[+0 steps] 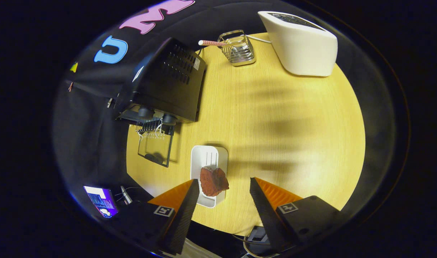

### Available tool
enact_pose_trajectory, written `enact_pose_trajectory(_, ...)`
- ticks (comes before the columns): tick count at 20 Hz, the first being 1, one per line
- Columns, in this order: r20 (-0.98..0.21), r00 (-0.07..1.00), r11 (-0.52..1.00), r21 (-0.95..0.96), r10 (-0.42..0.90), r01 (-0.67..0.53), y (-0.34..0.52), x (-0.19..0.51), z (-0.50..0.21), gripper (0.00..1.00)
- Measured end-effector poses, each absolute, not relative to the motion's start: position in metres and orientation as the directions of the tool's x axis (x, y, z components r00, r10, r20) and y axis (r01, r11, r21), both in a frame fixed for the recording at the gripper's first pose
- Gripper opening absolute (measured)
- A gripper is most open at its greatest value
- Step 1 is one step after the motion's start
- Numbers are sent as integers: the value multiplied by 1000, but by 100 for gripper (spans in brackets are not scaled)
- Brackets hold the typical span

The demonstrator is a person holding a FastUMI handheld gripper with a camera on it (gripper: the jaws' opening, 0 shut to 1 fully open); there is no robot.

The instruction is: Open the toaster oven, put the food inside, and close the toaster oven door.

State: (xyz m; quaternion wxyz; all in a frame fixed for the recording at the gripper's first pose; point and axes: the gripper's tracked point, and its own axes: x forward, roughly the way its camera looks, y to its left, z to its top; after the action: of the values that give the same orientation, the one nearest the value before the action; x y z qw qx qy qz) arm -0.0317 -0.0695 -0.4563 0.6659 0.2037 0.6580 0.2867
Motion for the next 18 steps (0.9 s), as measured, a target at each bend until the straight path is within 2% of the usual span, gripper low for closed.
enact_pose_trajectory(1, -747, -39, 739, 662, 663, -121, -64, -31, -459, 79)
enact_pose_trajectory(4, -728, -96, 714, 685, 679, -145, -52, -35, -466, 75)
enact_pose_trajectory(6, -716, -132, 701, 698, 686, -146, -47, -38, -468, 41)
enact_pose_trajectory(8, -703, -167, 681, 711, 691, -175, -55, -46, -464, 38)
enact_pose_trajectory(9, -699, -161, 675, 715, 697, -181, -50, -47, -465, 21)
enact_pose_trajectory(13, -712, -82, 692, 698, 697, -183, -55, -41, -454, 12)
enact_pose_trajectory(18, -671, 124, 681, 729, 731, -75, -55, -27, -403, 12)
